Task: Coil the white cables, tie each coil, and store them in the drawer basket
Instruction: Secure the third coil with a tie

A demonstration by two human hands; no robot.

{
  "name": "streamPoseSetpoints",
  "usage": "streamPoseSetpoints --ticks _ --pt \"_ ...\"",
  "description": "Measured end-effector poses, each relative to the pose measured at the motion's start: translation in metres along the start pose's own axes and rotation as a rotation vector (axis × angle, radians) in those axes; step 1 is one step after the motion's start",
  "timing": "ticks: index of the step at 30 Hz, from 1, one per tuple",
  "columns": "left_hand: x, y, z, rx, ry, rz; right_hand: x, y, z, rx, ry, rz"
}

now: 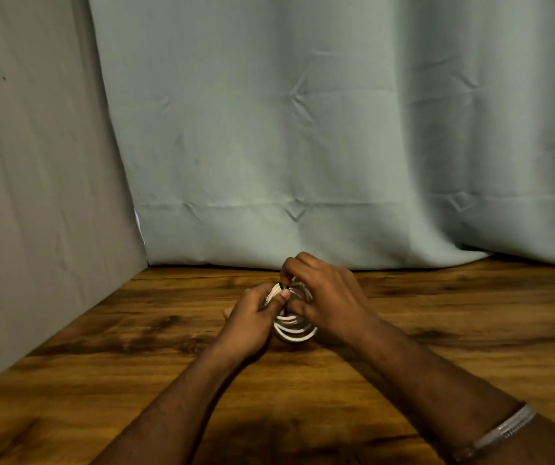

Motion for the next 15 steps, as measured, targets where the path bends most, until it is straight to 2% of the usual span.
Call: streamPoseSetpoints --ticks 10,15 --pt "-0.002 0.003 -0.006 -0.277 0.036 0.127 -0.002 -0.008 0.003 0.243 -0.083 -0.017" --pt "-0.005 0.002 -0.009 -0.458 0.06 0.211 -0.003 -0.031 -0.007 0.604 -0.137 -0.187"
Point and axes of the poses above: each hand's wrist, its own x-axis towards the middle knuckle, its own z-axis out of the back of the hand, y = z × x, the point moved 8 cm from there along x, towards the middle knuckle, and after that the axes turned 3 degrees about -x, right-handed, at the moved point
